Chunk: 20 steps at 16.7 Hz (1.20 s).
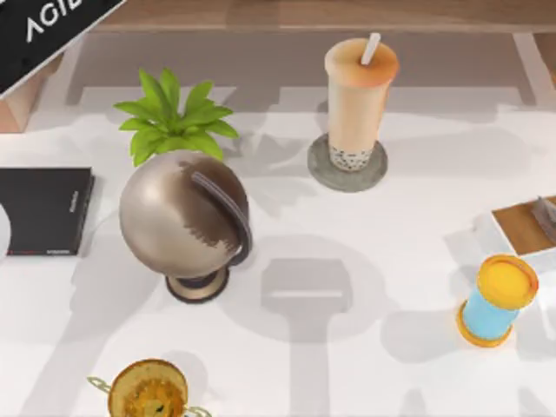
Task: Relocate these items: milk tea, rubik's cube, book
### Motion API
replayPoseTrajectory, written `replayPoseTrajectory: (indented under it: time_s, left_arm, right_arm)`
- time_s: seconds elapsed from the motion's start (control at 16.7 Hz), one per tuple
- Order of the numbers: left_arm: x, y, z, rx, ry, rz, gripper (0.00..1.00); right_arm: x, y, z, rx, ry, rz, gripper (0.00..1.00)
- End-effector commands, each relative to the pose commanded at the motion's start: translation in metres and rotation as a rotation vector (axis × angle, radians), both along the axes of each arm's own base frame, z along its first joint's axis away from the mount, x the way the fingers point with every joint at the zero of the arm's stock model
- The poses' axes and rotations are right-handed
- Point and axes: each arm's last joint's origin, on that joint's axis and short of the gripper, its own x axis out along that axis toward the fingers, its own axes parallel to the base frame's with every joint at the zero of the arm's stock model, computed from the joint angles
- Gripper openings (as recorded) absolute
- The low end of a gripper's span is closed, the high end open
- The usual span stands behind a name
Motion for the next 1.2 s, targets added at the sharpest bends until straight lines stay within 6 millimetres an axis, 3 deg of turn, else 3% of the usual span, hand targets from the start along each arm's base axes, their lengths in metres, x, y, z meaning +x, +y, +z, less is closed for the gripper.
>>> replayPoseTrajectory:
  time_s: [0.18, 0.3, 0.42, 0.54, 0.72, 0.84, 0.96, 1.08, 1.2]
  left_arm:
    - [0.000, 0.006, 0.005, 0.002, -0.013, 0.000, 1.00]
    - [0.004, 0.033, 0.021, 0.009, -0.067, 0.012, 1.00]
    - [0.010, 0.079, 0.040, 0.021, -0.147, 0.037, 1.00]
    - [0.012, 0.138, 0.056, 0.045, -0.236, 0.072, 1.00]
    - [0.005, 0.232, 0.063, 0.100, -0.336, 0.126, 1.00]
    - [-0.004, 0.291, 0.051, 0.135, -0.350, 0.160, 1.00]
    - [-0.011, 0.335, 0.022, 0.143, -0.307, 0.166, 1.00]
    - [-0.013, 0.365, -0.021, 0.117, -0.215, 0.146, 1.00]
    - [-0.013, 0.379, -0.070, 0.067, -0.093, 0.104, 1.00]
  right_arm:
    - [0.000, 0.000, 0.000, 0.000, 0.000, 0.000, 1.00]
    - [0.000, 0.000, 0.000, 0.000, 0.000, 0.000, 1.00]
    - [0.000, 0.000, 0.000, 0.000, 0.000, 0.000, 1.00]
    - [0.000, 0.000, 0.000, 0.000, 0.000, 0.000, 1.00]
    - [0.000, 0.000, 0.000, 0.000, 0.000, 0.000, 1.00]
    - [0.000, 0.000, 0.000, 0.000, 0.000, 0.000, 1.00]
    - [0.000, 0.000, 0.000, 0.000, 0.000, 0.000, 1.00]
    - [0.000, 0.000, 0.000, 0.000, 0.000, 0.000, 1.00]
    - [0.000, 0.000, 0.000, 0.000, 0.000, 0.000, 1.00]
